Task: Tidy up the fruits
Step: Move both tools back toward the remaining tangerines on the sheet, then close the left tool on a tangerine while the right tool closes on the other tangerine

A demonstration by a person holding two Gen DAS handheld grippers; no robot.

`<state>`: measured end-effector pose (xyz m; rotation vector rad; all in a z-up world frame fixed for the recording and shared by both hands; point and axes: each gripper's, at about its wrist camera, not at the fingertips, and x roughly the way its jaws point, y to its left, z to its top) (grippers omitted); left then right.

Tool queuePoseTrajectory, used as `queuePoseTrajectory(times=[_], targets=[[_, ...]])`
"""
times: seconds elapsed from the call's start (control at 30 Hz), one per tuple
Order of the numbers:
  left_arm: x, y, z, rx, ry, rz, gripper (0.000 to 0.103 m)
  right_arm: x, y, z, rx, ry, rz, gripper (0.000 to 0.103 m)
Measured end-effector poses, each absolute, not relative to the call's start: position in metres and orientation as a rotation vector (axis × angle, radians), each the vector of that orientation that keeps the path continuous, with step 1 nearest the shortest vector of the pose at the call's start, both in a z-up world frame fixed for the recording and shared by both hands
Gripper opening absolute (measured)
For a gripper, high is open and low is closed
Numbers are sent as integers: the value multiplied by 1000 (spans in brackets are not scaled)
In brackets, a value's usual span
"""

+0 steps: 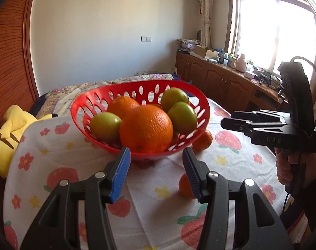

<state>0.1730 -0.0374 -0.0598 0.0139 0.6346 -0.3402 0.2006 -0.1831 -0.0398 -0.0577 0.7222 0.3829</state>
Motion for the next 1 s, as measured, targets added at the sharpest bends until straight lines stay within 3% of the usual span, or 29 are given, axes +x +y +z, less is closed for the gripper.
queuePoseTrajectory(times=[1.0], targets=[[180,-91,-120,6,833,-471,56,227,-165,-83,-117,851,434,55]])
